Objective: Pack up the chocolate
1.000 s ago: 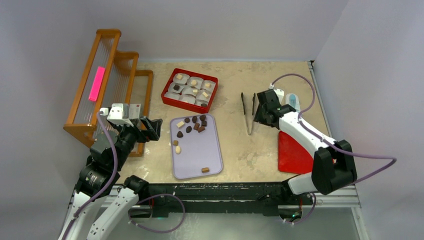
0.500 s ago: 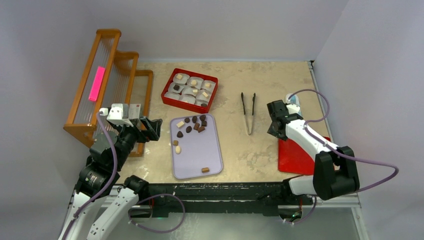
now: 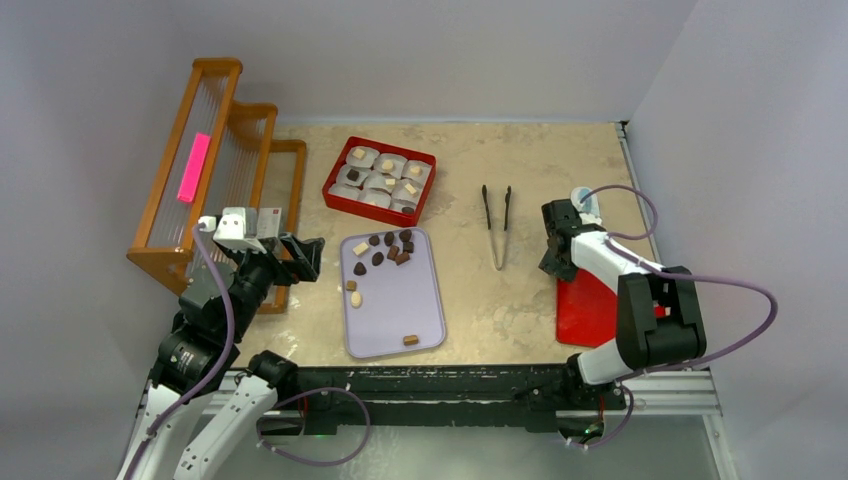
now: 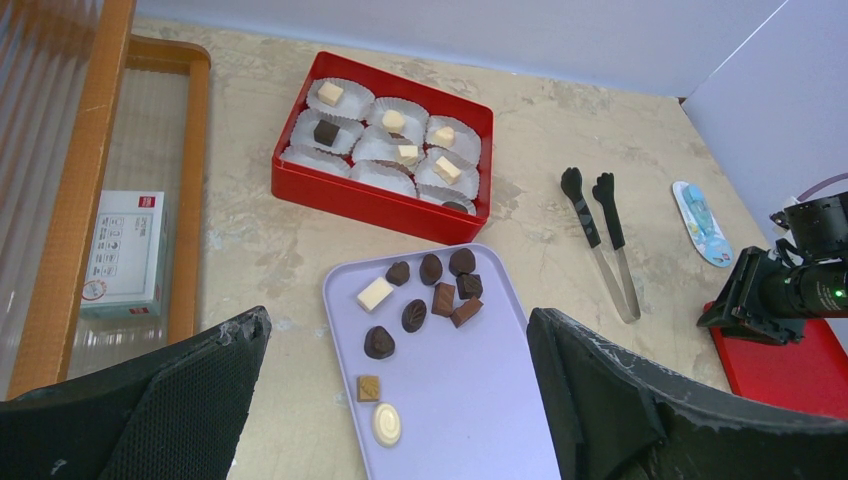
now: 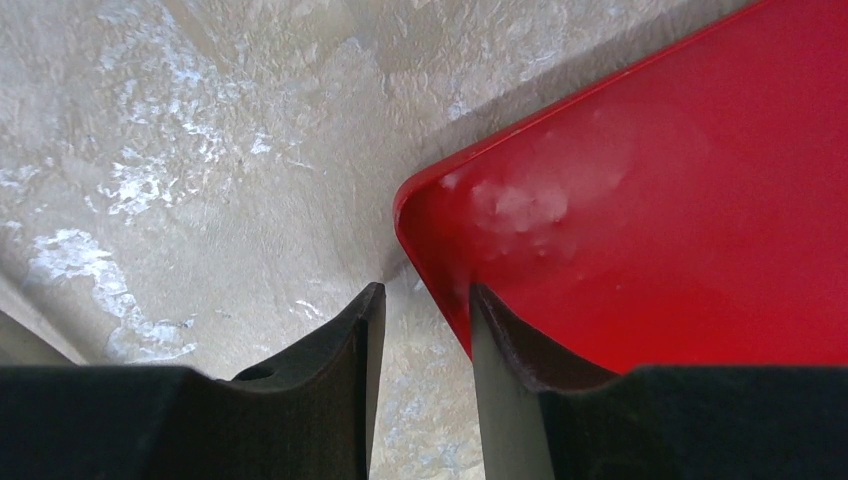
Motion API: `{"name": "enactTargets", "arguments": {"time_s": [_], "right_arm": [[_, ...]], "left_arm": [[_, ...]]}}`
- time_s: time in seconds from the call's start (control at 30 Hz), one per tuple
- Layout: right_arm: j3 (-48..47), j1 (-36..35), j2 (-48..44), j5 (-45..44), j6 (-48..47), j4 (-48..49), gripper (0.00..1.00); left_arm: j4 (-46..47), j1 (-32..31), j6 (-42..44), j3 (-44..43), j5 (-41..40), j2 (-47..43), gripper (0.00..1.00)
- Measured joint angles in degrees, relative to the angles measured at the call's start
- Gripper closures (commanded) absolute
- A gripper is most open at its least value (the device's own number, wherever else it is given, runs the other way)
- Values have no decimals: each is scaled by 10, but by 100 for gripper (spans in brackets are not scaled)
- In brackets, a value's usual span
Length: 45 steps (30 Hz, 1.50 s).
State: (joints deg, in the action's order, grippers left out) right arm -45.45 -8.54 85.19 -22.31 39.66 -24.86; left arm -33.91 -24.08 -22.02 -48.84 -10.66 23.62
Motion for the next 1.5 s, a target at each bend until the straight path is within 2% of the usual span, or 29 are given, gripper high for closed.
{"name": "enactTargets", "arguments": {"time_s": [0.23,0.47,0.57,0.83,1.07,1.23,1.5], "right_arm": [[0,3,11,17,-11,20,72],[0,3,11,25,-29,31,88],[-1,3,11,26,-35,31,100],[-1,3,-8,40,-53,29,100],[-1,3,-125,38,-63,14,100],[-9,3,-171,43,-76,-5,100],[-83,3,-262,71,-93,-65,100]], "left_arm": [[0,0,0,0,0,-1,0],[0,0,0,0,0,-5,0],[0,0,0,0,0,-7,0],[0,0,0,0,0,-7,0],[1,0,0,0,2,-8,0],[1,0,0,0,6,-6,0],[5,0,-9,0,40,19,1]]}}
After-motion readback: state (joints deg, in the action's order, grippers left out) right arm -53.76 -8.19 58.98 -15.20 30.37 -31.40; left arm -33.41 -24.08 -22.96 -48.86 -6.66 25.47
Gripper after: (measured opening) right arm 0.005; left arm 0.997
